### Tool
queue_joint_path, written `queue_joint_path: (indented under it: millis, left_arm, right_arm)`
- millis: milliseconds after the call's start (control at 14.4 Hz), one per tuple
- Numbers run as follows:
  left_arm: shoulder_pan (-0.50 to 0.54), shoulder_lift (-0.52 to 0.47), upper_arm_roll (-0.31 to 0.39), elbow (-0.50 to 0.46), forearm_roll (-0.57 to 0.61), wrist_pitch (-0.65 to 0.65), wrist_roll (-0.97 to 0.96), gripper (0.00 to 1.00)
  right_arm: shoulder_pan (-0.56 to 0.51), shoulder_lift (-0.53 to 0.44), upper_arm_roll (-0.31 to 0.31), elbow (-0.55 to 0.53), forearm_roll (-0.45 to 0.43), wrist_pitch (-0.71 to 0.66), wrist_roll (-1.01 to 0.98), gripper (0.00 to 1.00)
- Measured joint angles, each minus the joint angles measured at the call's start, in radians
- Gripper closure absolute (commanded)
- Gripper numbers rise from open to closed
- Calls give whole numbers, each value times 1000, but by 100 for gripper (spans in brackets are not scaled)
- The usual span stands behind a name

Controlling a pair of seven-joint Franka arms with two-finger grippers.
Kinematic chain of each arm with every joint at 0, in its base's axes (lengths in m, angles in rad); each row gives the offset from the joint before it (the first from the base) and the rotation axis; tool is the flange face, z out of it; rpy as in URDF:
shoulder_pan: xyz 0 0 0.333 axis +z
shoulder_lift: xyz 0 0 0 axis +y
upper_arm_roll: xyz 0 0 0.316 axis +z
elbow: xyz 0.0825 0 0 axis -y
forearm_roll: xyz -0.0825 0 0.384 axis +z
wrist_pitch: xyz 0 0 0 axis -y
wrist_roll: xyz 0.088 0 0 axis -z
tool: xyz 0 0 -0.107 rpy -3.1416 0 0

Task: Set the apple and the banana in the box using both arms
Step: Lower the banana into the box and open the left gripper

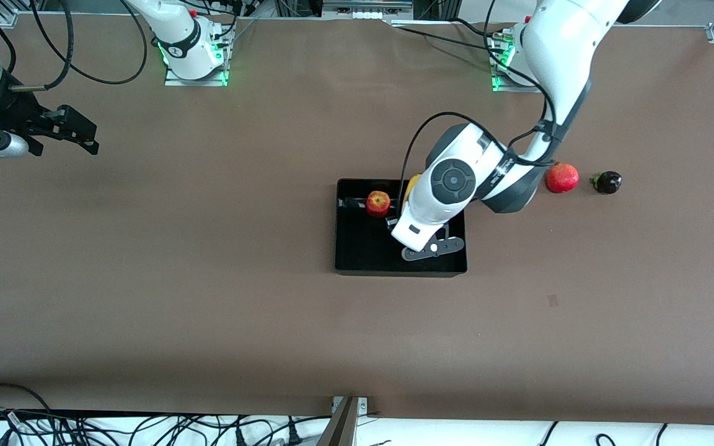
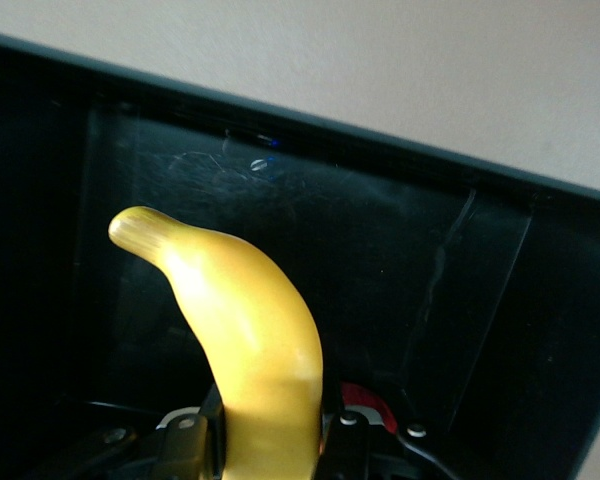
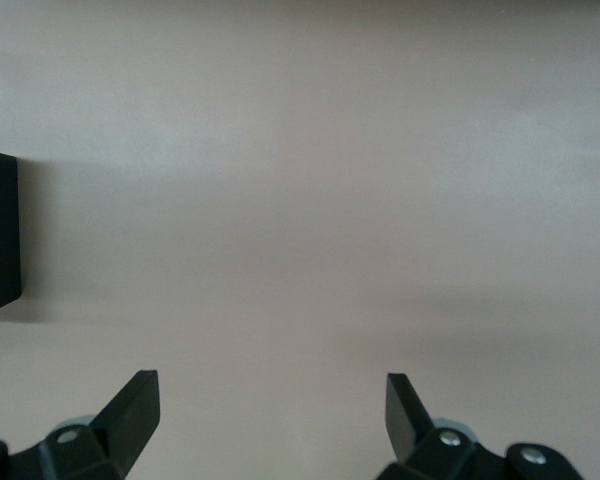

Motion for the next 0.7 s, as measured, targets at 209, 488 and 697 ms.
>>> queue_joint_path:
  millis: [209, 488, 697]
  left_arm:
    - [-1, 24, 5, 0, 16, 16, 0, 100]
    - [-1, 45, 10, -1, 35, 67, 0, 100]
    - [-1, 70, 11, -2, 56, 95, 0, 100]
  right_arm:
    - [0, 0, 0, 0, 0, 0, 0, 0]
    - [0, 0, 0, 0, 0, 0, 0, 0]
    - [0, 0, 0, 0, 0, 0, 0, 0]
